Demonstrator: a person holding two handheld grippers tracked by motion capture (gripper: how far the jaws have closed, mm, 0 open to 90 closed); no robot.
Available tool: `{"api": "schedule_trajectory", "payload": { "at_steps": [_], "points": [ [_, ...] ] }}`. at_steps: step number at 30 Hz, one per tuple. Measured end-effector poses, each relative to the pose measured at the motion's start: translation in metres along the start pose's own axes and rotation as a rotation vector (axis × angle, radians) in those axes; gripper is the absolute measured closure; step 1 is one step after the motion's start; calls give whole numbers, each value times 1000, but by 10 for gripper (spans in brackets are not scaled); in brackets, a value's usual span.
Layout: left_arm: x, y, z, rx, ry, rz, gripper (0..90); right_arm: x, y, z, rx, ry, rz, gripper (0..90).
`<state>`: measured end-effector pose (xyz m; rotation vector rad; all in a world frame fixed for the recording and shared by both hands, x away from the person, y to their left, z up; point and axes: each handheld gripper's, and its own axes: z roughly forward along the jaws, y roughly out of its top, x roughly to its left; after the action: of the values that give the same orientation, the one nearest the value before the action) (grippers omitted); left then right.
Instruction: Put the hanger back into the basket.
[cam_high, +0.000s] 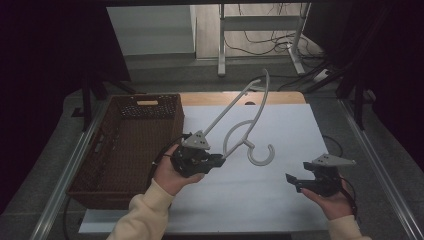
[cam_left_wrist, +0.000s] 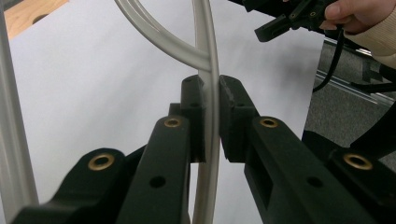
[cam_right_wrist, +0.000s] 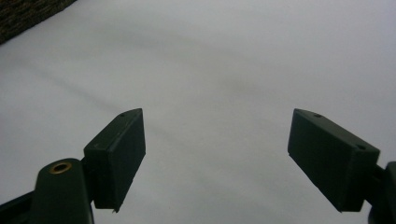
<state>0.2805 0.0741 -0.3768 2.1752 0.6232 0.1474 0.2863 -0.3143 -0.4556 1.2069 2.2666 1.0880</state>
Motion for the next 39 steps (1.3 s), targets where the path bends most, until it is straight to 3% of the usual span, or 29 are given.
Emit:
{"api": "schedule_trajectory", "payload": {
  "at_steps": [10, 17, 26, 39],
  "points": [
    [1, 3, -9, -26, -12, -11, 818, 0, 0, 0, -4, -1, -1, 191],
    [6, 7, -25, -30, 11, -1, 818, 1, 1, 1, -2, 3, -1, 191],
    [19, 5, -43, -22, 43, 14, 818, 1, 1, 0, -7, 4, 0, 191],
    [48, -12, -59, -5, 76, -32, 818, 0, 1, 0, -5, 2, 2, 191]
  ]
}}
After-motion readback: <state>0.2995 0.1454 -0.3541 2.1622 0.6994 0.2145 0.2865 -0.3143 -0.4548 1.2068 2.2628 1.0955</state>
